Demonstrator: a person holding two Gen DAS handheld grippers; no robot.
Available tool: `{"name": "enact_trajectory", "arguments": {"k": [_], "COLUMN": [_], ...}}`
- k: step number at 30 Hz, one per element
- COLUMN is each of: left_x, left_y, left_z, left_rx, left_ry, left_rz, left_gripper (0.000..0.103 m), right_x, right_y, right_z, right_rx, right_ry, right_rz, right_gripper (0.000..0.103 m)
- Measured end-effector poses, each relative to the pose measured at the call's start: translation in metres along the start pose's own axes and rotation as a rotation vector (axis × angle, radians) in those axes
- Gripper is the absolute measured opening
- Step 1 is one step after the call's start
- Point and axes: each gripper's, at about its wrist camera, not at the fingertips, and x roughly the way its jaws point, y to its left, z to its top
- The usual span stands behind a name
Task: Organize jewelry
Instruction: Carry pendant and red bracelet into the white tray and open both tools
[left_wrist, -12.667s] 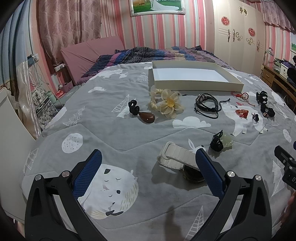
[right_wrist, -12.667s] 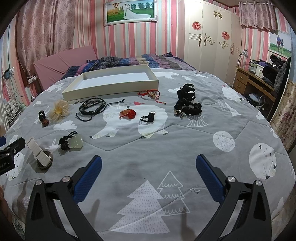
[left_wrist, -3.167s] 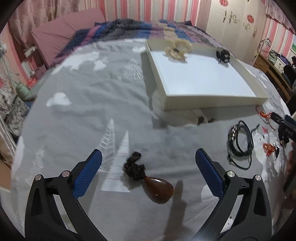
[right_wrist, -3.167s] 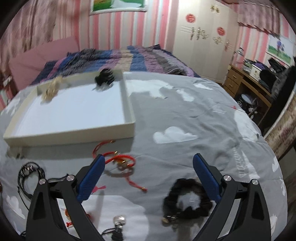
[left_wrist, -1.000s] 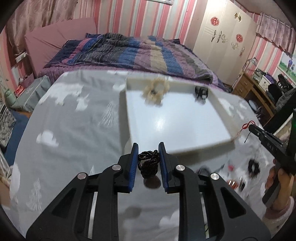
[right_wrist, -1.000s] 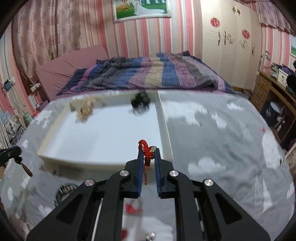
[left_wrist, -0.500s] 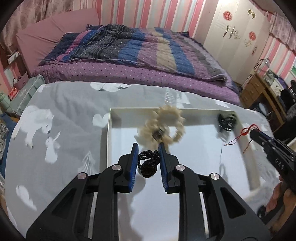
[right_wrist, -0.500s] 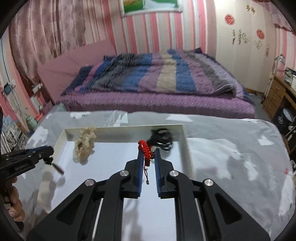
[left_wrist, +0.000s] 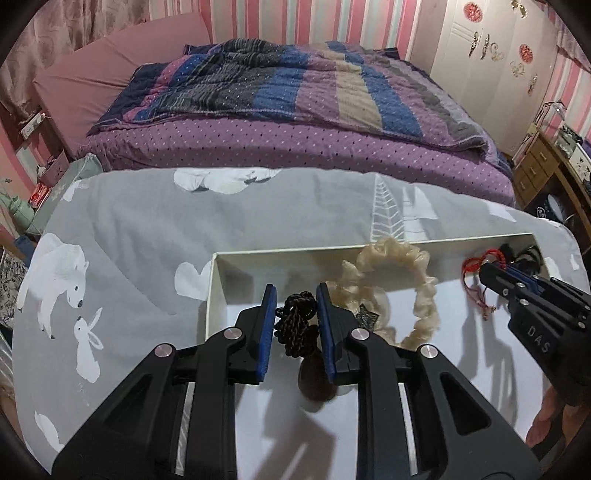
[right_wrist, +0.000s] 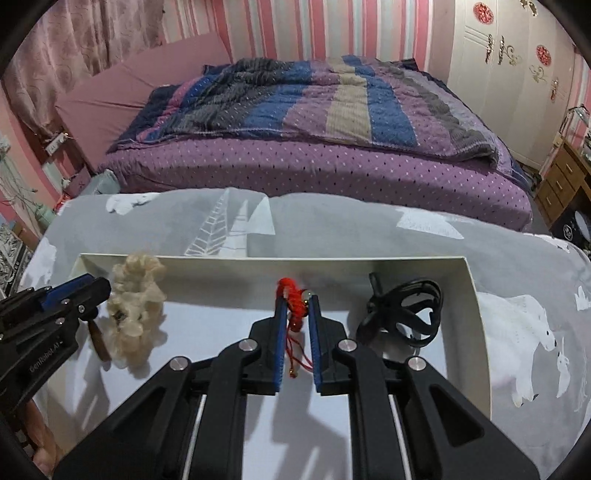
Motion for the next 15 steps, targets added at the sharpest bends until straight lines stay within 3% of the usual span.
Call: {"name": "enact_trajectory", "arguments": {"k": [15], "left_x": [0.021], "left_y": [0.007], "left_z": [0.012], "left_rx": [0.009], "left_ry": [0.038], "left_rz": [0.067], "left_gripper": [0.021], "right_x": [0.008], "right_y": [-0.002], "right_z": [-0.003], "right_rx": [0.002], "right_ry": [0.044], "right_rz": [-0.023], "right_gripper": [0.013]}}
